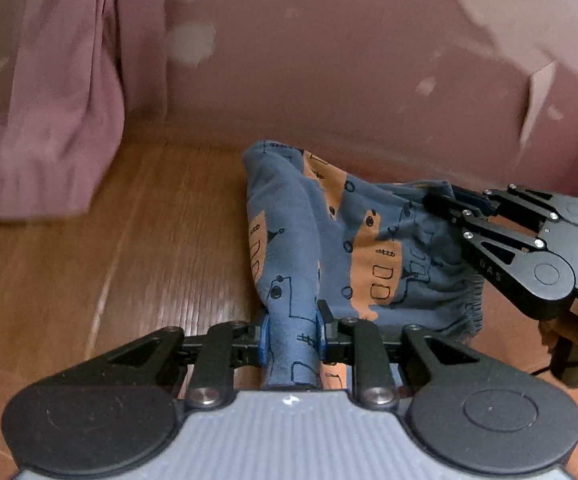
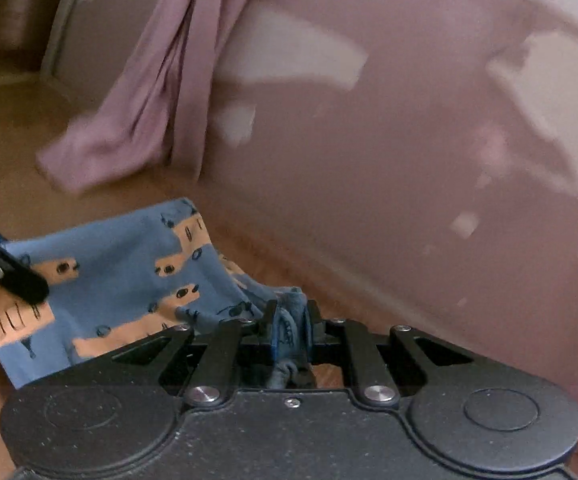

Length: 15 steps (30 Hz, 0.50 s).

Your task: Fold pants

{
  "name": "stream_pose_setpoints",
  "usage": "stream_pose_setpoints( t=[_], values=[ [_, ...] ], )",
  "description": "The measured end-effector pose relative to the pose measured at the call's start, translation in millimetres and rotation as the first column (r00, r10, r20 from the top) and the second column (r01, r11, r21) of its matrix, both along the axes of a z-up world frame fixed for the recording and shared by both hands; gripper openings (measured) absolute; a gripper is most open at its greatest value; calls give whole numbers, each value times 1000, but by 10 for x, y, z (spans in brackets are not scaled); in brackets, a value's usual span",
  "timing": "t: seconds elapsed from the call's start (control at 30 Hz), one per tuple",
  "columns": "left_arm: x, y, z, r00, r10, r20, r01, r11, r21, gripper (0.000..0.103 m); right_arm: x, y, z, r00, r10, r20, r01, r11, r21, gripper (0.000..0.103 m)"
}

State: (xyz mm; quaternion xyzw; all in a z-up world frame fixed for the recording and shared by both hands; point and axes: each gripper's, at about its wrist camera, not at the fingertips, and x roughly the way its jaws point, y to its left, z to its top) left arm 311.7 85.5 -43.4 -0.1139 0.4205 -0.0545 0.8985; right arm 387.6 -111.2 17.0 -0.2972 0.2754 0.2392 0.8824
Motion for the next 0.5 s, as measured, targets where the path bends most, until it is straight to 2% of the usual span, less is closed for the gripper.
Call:
stream_pose_setpoints(
  t=[0.03, 0.2, 0.33, 0.37, 0.43, 0.5],
  values=[
    [15, -2, -92, 1000, 3, -29, -3, 1000, 6, 24, 19, -9, -77, 1000, -2, -11, 2, 1000, -11, 12],
    [-20, -12, -128, 1000, -29, 0, 29, 999, 27, 26, 91, -107, -140, 998, -34, -45, 35, 999, 30, 13],
    [-17, -2, -131, 1000, -22, -8, 22, 1000, 15, 28, 80, -82, -165, 999, -25, -36, 25, 1000, 0, 16],
    [-7, 10, -128, 1000, -22, -10, 22, 1000, 17, 31, 76, -77, -160, 999, -27, -33, 27, 1000, -8, 17],
    [-16, 5, -103, 1000, -25, -13, 25, 999, 22, 37, 66, -86, -135, 999, -36, -21, 36, 999, -12, 27],
    [-25, 18, -39, 1000, -24, -11, 24, 1000, 16, 53, 28, -112, -55, 998, -58, -3, 58, 998, -3, 31]
  ],
)
